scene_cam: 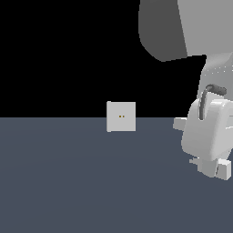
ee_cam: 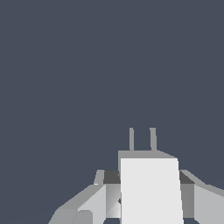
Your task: Plug the charger into the wall socket.
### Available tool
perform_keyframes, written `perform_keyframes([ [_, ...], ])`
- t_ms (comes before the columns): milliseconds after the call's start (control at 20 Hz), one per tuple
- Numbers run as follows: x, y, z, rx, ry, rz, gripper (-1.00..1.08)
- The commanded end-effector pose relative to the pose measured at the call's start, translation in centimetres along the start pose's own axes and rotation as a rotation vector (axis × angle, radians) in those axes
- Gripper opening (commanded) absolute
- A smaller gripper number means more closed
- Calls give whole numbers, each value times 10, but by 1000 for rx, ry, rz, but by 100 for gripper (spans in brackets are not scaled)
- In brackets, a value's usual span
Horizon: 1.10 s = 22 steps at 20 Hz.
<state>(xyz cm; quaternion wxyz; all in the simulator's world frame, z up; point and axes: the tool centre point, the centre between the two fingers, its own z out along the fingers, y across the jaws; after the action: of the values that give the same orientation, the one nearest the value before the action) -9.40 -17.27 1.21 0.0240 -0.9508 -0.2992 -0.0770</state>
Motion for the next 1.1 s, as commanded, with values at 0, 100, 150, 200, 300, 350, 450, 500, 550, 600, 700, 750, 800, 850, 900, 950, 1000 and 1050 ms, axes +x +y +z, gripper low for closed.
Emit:
perform_keyframes([
  [0, 0, 0, 0, 0, 0, 0, -100],
  [100, 1, 0, 0, 0, 0, 2, -100],
  [150, 2, -1, 0, 0, 0, 3, -100],
  [200, 3, -1, -1, -1, 0, 6, -100],
  [300, 6, -3, -2, -2, 0, 13, -100],
  [350, 8, -4, -3, -3, 1, 18, -100],
  [450, 14, -6, -5, -5, 1, 30, -100],
  [500, 17, -8, -6, -6, 1, 37, -100],
  [550, 20, -9, -7, -7, 1, 44, -100],
  [600, 24, -11, -8, -8, 1, 52, -100],
  [700, 32, -15, -11, -11, 2, 71, -100],
  [750, 37, -17, -12, -13, 2, 81, -100],
  [800, 42, -19, -14, -14, 2, 91, -100],
  [850, 48, -20, -16, -16, 2, 103, -100],
  [900, 53, -23, -18, -18, 2, 114, -100],
  [950, 59, -25, -19, -20, 2, 127, -100],
  [1000, 65, -27, -21, -22, 3, 140, -100],
  [1050, 72, -29, -23, -24, 3, 153, -100],
])
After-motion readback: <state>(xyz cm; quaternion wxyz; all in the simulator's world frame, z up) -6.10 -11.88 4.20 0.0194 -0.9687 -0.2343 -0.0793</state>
